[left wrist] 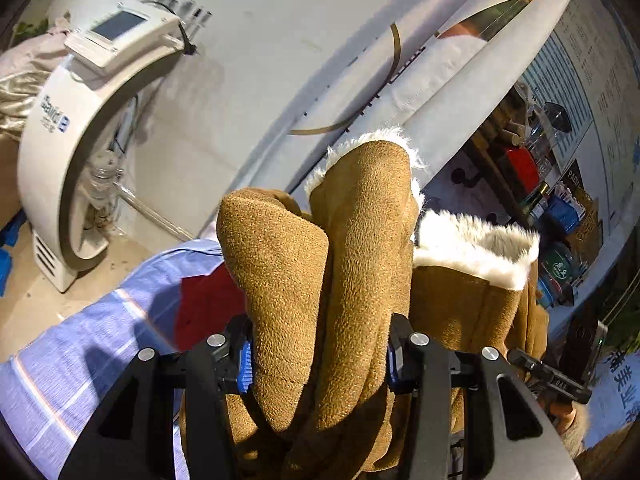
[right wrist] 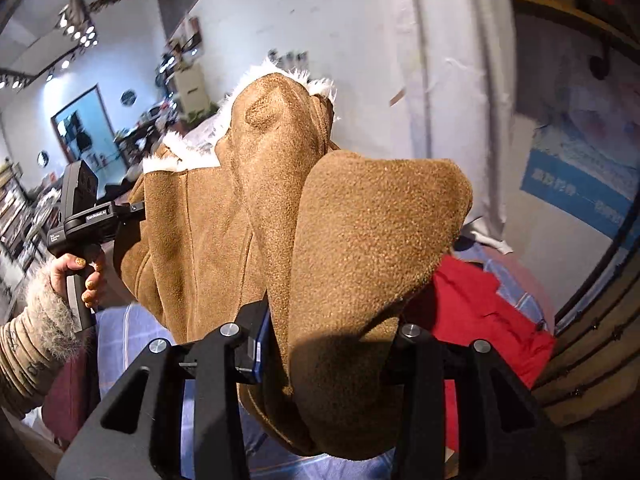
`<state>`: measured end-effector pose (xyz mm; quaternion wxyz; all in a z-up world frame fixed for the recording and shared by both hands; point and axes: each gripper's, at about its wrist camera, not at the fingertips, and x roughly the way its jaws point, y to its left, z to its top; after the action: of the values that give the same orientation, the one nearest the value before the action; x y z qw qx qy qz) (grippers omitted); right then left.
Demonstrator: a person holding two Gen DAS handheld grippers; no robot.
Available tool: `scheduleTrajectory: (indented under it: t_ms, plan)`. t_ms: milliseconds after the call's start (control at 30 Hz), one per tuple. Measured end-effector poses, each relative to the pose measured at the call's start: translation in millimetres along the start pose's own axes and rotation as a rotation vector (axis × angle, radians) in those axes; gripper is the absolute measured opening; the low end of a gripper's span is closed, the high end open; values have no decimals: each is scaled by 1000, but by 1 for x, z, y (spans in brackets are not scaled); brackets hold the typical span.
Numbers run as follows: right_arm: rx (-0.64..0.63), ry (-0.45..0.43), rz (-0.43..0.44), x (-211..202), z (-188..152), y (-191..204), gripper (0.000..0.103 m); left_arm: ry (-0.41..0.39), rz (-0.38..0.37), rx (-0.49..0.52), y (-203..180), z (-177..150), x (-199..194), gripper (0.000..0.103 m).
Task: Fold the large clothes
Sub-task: 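Carry the folded jacket with both grippers and lower it onto the red pillow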
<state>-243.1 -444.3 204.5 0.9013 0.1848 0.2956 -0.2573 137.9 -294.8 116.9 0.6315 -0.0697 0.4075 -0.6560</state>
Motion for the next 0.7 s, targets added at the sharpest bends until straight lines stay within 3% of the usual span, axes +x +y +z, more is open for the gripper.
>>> scheduleTrajectory:
  t_ms: [67, 133, 233, 300, 400, 433, 533, 633, 700]
  plan:
    - [96, -34, -48, -5, -2, -45, 41, 68, -13, 6, 6, 16, 68, 47]
    - [211, -48, -90, 0, -17, -95, 42, 171, 22, -25, 26, 25, 147, 47]
    - [497, 16, -131, 35, -64, -177, 43, 333, 161, -4, 45, -1, 248, 52]
    - [745, 75, -156, 71, -113, -232, 44, 306, 161, 30, 50, -11, 280, 61]
    - [952, -22, -125, 95, -172, -289, 50, 282, 159, 47, 45, -4, 310, 64]
    - [962, -64, -113, 98, -175, -299, 51, 289, 170, 73, 41, 0, 321, 65]
    - [903, -83, -154, 111, -164, -310, 54, 329, 206, 125, 43, 10, 358, 70]
    - [1038, -117, -25, 130, -178, -333, 55, 346, 194, 37, 68, 13, 380, 76]
    - [1068, -148, 12, 142, -186, -344, 57, 320, 193, 28, 75, 8, 384, 77]
